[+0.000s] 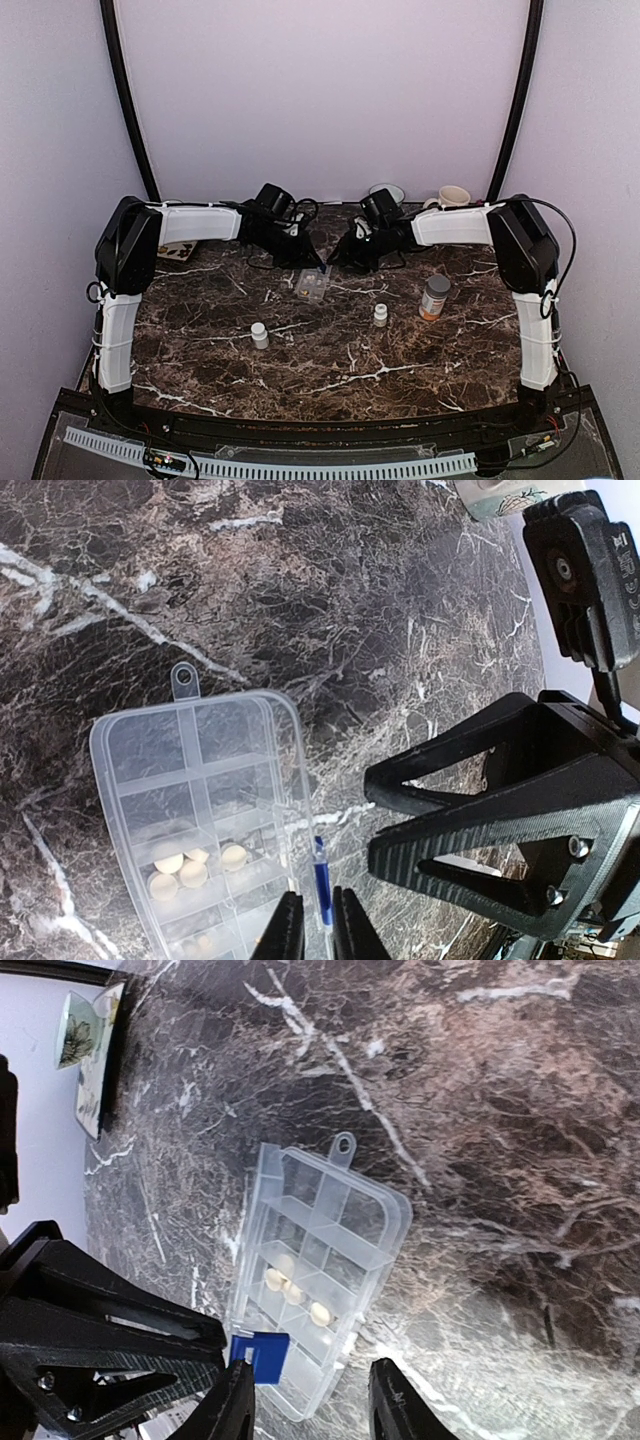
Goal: Sort the pills into containers
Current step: Close the lid of the pill container.
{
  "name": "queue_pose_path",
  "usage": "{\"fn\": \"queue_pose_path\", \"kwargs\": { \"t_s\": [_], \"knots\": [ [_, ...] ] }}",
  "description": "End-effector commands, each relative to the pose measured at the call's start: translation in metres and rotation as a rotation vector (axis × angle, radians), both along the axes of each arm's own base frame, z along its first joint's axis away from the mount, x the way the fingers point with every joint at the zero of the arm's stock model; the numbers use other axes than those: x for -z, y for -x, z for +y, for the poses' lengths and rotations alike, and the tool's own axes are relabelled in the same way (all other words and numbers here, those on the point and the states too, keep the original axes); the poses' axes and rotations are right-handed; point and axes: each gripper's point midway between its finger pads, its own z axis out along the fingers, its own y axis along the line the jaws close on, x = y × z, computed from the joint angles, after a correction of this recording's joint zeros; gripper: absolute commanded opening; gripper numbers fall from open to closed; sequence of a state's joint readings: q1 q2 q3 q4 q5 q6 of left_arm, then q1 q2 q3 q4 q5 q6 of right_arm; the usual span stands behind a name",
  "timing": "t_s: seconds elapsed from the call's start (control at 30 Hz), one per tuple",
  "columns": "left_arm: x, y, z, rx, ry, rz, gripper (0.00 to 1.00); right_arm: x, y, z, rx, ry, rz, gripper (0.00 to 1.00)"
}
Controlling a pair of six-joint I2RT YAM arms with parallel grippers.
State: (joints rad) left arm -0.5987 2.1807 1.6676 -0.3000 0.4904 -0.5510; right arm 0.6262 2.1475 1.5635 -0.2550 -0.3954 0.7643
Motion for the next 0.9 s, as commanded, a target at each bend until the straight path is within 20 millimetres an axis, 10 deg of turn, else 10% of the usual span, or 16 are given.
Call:
{"fn": "queue_pose_path", "kwargs": {
  "t_s": [0.0, 0.87],
  "knots": [
    [0.004, 0.004, -0.002, 0.011, 0.003, 0.008, 0.13, -0.015, 0.001, 0.012, 0.006, -0.126, 0.000, 0.41],
    [0.007, 0.002, 0.004, 0.002, 0.004, 0.021, 0.08, -0.033, 0.009, 0.016, 0.055, -0.452, 0.051, 0.51]
  ]
}}
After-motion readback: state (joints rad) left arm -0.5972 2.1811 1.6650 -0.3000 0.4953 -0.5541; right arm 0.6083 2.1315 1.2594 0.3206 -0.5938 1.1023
